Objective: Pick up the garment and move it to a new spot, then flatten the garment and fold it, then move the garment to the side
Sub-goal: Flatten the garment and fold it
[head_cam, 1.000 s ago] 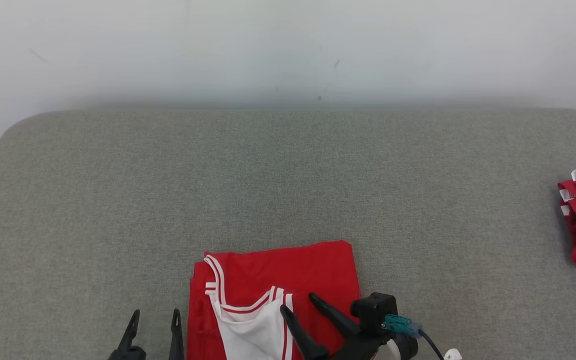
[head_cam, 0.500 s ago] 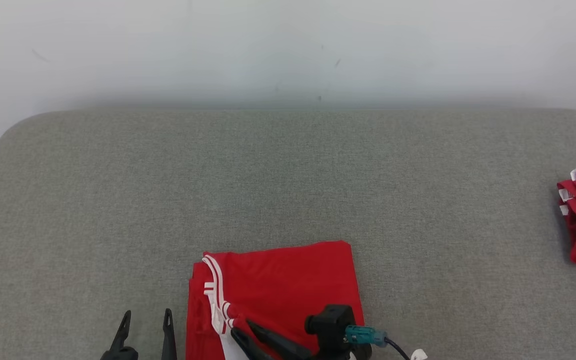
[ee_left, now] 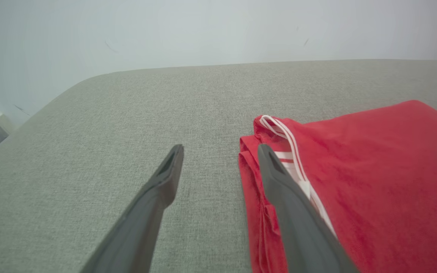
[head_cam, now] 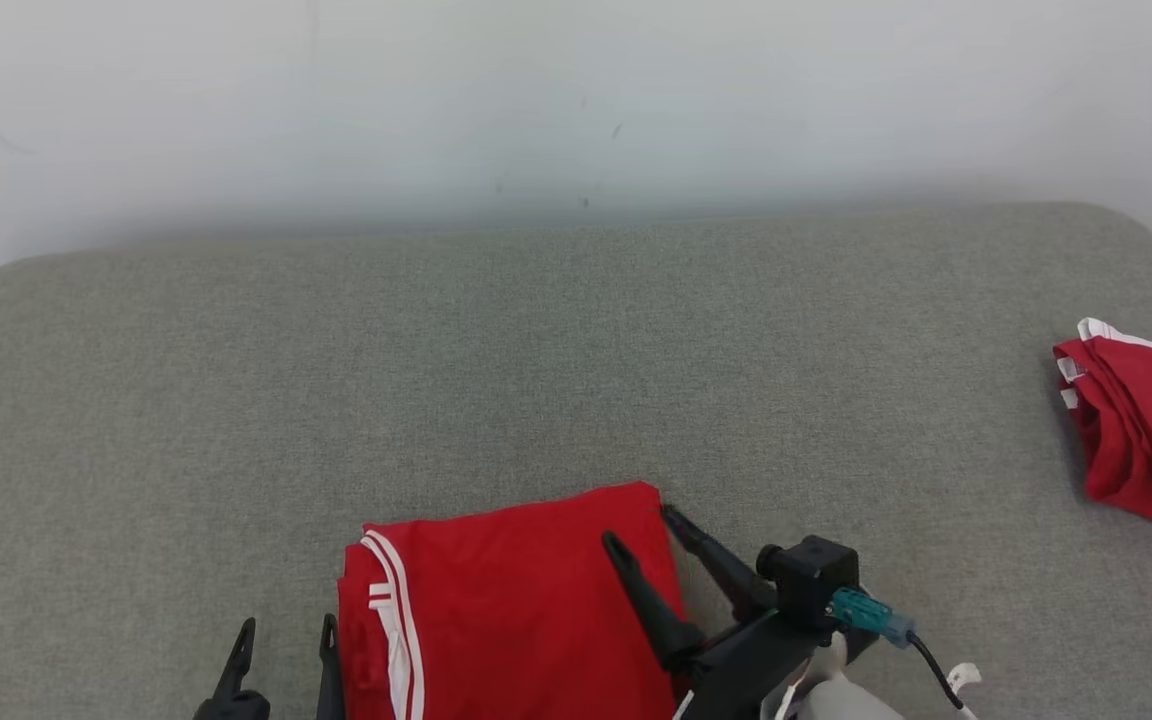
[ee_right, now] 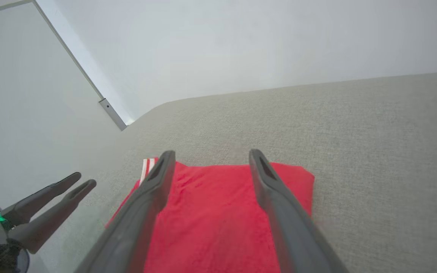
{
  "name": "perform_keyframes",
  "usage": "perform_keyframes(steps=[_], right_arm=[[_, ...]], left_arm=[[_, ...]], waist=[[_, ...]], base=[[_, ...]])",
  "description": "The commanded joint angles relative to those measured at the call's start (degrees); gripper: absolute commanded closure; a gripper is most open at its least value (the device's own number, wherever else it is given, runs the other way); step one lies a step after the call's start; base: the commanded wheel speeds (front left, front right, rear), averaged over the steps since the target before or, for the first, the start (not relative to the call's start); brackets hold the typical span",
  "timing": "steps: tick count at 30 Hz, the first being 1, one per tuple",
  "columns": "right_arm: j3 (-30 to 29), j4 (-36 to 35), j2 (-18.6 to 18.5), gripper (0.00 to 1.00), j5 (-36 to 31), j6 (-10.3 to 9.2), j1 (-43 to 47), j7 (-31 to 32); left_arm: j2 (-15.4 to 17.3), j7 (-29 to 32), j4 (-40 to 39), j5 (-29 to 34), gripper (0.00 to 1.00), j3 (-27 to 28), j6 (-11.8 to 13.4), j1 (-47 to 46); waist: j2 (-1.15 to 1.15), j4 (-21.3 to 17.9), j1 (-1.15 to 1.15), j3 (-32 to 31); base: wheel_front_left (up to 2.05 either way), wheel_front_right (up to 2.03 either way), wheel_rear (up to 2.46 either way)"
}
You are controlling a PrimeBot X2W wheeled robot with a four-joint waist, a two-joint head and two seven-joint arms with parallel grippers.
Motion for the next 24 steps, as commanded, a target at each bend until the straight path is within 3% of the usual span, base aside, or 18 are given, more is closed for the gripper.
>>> perform_keyframes(steps=[1,12,19,24], right_arm=[[-4.88,2.07,0.87,0.0,-5.69,-0.17,0.94,-0.86],[-28.04,-1.22,5.19,0.0,-24.95,-0.17,8.76,-1.1],[-34.82,-3.6,6.36,0.0,-29.68,-0.17,12.18,-1.1],[-36.36,-4.94,6.64,0.0,-31.38,-0.17,12.97,-1.11]], left_arm=[[-0.04,-0.15,-0.37,0.25,0.0,0.19,0.12,-0.12],[-0.04,-0.15,-1.1,0.27,0.0,1.63,0.17,0.32],[-0.03,-0.15,-2.24,0.49,0.0,3.19,0.16,1.41],[-0.05,-0.15,-3.21,0.73,0.0,4.13,-0.13,1.45]], waist=[[0.0,-0.42,0.0,-0.12],[0.0,-1.11,0.0,-0.75],[0.0,-1.7,0.0,-1.69],[0.0,-2.08,0.0,-1.98]], base=[[0.0,0.0,0.0],[0.0,0.0,0.0],[0.0,0.0,0.0],[0.0,0.0,0.0]])
